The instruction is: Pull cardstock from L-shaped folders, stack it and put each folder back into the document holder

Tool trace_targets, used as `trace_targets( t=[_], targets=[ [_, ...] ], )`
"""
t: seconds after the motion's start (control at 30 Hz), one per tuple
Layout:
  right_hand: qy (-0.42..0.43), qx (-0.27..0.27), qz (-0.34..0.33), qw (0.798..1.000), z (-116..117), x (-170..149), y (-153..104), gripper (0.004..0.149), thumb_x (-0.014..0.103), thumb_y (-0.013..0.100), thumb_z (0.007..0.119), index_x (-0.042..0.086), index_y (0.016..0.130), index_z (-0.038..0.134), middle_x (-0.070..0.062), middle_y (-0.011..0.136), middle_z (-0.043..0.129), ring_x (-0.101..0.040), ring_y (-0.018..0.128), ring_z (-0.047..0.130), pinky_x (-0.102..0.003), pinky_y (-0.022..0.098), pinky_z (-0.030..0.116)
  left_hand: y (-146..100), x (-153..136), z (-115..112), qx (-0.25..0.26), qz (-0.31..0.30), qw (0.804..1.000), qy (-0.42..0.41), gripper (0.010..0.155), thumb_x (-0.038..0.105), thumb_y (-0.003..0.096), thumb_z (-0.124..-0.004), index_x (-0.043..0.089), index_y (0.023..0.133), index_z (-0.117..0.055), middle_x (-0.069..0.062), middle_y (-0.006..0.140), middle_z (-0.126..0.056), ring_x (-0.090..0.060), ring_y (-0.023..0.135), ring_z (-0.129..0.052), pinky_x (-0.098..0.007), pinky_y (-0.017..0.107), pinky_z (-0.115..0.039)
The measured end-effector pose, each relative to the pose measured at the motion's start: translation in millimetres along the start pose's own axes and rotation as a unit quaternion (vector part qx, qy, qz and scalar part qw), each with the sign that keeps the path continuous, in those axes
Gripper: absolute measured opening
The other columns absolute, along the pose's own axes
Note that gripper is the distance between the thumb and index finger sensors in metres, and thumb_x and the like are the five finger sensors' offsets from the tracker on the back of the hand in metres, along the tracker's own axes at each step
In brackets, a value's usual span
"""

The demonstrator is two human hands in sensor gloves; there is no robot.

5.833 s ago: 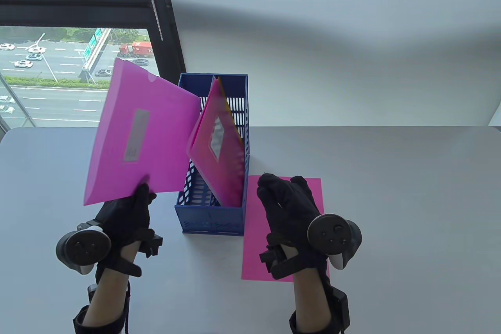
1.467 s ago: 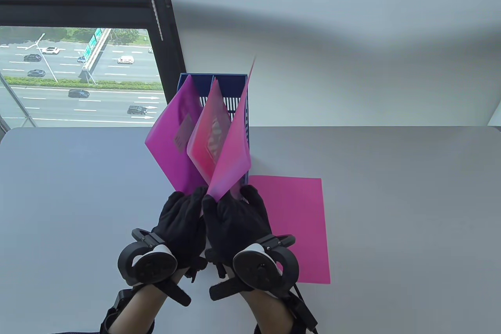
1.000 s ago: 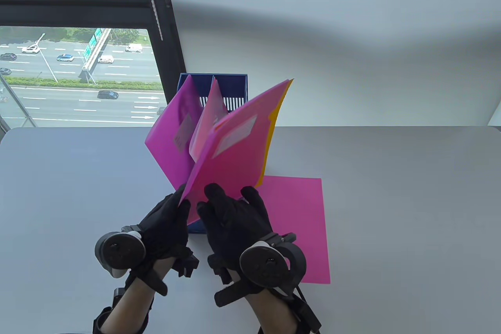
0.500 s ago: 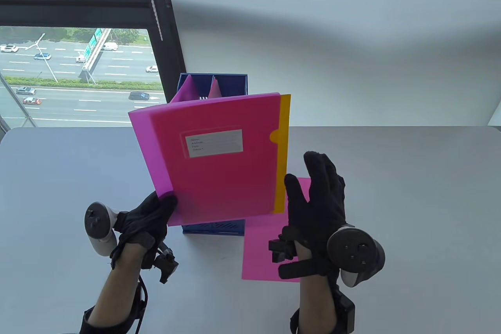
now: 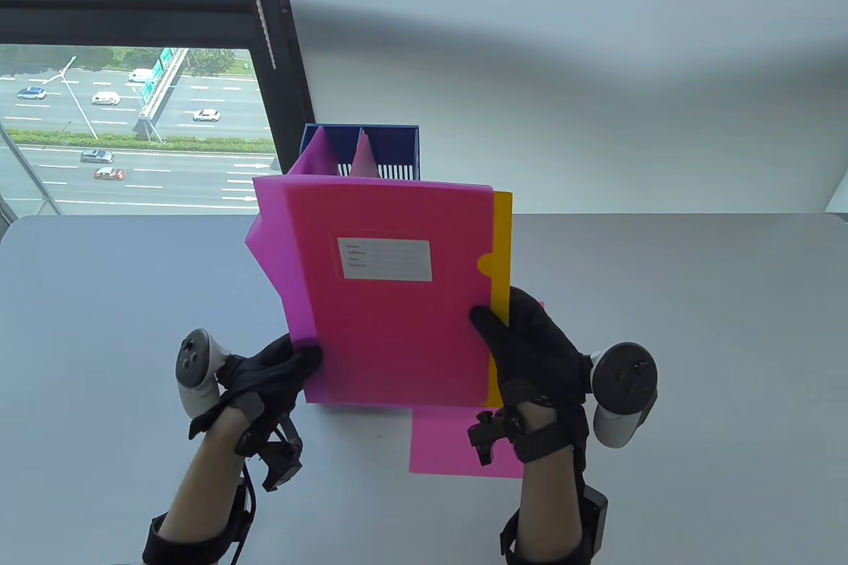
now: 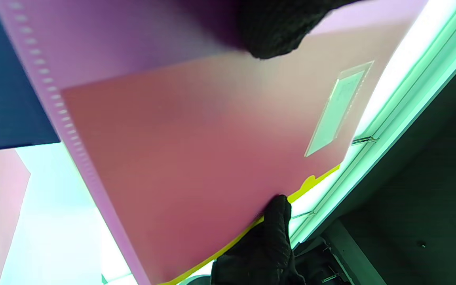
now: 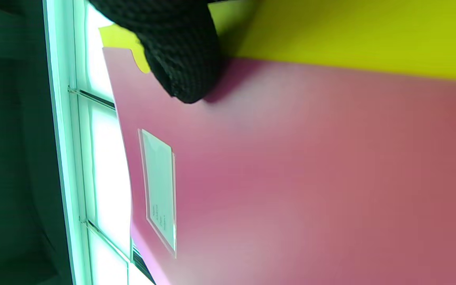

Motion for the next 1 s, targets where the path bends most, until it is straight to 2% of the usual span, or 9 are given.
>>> trace_targets(
  t=[0.1,0.27,0.47,0.5,0.57,0.63,0.7,0.83,1.0],
  targets=[
    [0.003,-0.004,0.001,1.000,-2,-2,0,0.040,0.036,0.055,0.091,0.025,0.092,0.082,0.002,0.080,0.096,-0.017,0.058,0.103,-0.051,0.072,0.065,-1,-2,3,-0.005,-0.002,1.000,-0.023,0.049,0.036,0.0600,-0.071,0.021,0.107,-0.070,-0.006,0.095,-0.085,-0.033,0.082,-0.095,-0.058,0.070,-0.065],
    [-0.022,0.006,-0.008,1.000,2,0,1,0.040,0.036,0.054,0.091,0.025,0.092,0.083,0.002,0.079,0.096,-0.016,0.057,0.103,-0.051,0.072,0.065,-5,1,12,0.012,-0.020,0.997,-0.074,0.051,0.037,0.0610,-0.069,0.022,0.110,-0.066,-0.006,0.098,-0.083,-0.033,0.084,-0.094,-0.058,0.071,-0.064],
    [-0.038,0.062,-0.011,0.997,23,-1,4,0.040,0.036,0.054,0.091,0.024,0.092,0.084,0.002,0.079,0.096,-0.017,0.057,0.103,-0.051,0.073,0.065,-5,2,11,0.013,-0.020,0.997,-0.078,0.059,0.044,0.0614,-0.071,0.020,0.114,-0.059,-0.007,0.100,-0.079,-0.033,0.085,-0.093,-0.057,0.071,-0.064],
    [-0.045,0.078,-0.016,0.996,29,0,5,0.040,0.037,0.055,0.091,0.025,0.092,0.083,0.002,0.079,0.096,-0.016,0.057,0.103,-0.050,0.073,0.064,-5,2,10,0.006,-0.019,0.997,-0.072,0.056,0.042,0.0614,-0.071,0.020,0.112,-0.062,-0.007,0.100,-0.080,-0.033,0.085,-0.093,-0.057,0.071,-0.065],
    [-0.043,0.068,-0.026,0.996,33,3,5,0.040,0.035,0.054,0.091,0.023,0.092,0.083,0.001,0.079,0.096,-0.017,0.056,0.103,-0.050,0.073,0.064,-5,2,14,0.018,-0.028,0.996,-0.080,0.045,0.040,0.0604,-0.072,0.022,0.102,-0.075,-0.004,0.091,-0.089,-0.029,0.078,-0.099,-0.054,0.069,-0.071],
    [-0.063,0.072,-0.027,0.995,37,5,4,0.041,0.036,0.055,0.090,0.024,0.093,0.081,0.001,0.080,0.095,-0.016,0.057,0.102,-0.050,0.073,0.064,-6,4,16,0.028,-0.032,0.995,-0.091,0.043,0.036,0.0603,-0.073,0.020,0.100,-0.078,-0.005,0.088,-0.091,-0.029,0.075,-0.101,-0.054,0.068,-0.072],
    [-0.078,0.054,-0.038,0.995,40,9,3,0.041,0.037,0.056,0.090,0.024,0.094,0.081,0.002,0.081,0.095,-0.016,0.058,0.102,-0.050,0.073,0.064,-7,7,20,0.055,-0.032,0.996,-0.066,0.042,0.036,0.0599,-0.073,0.020,0.099,-0.079,-0.004,0.086,-0.092,-0.027,0.073,-0.103,-0.052,0.068,-0.073],
    [-0.140,-0.009,-0.073,0.987,44,19,-4,0.047,0.038,0.056,0.090,0.026,0.099,0.075,0.004,0.086,0.091,-0.013,0.061,0.100,-0.049,0.075,0.062,-7,6,18,0.062,-0.032,0.995,-0.078,0.043,0.036,0.0601,-0.073,0.020,0.099,-0.078,-0.003,0.086,-0.092,-0.027,0.073,-0.103,-0.051,0.068,-0.074],
    [-0.255,-0.102,-0.145,0.951,49,30,-14,0.054,0.038,0.056,0.091,0.029,0.103,0.068,0.004,0.095,0.083,-0.012,0.061,0.101,-0.048,0.076,0.062,-6,5,13,0.062,-0.027,0.994,-0.085,0.043,0.037,0.0603,-0.073,0.019,0.100,-0.078,-0.004,0.087,-0.092,-0.027,0.074,-0.103,-0.050,0.069,-0.075]
  ],
)
Point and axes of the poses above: the tracker on the back of each hand, its own x axis roughly to the thumb side, its own y axis roughly from the wrist to the fingertips, z = x × y, the point moved 3 cm from there along y, roughly from the wrist to the fingertips
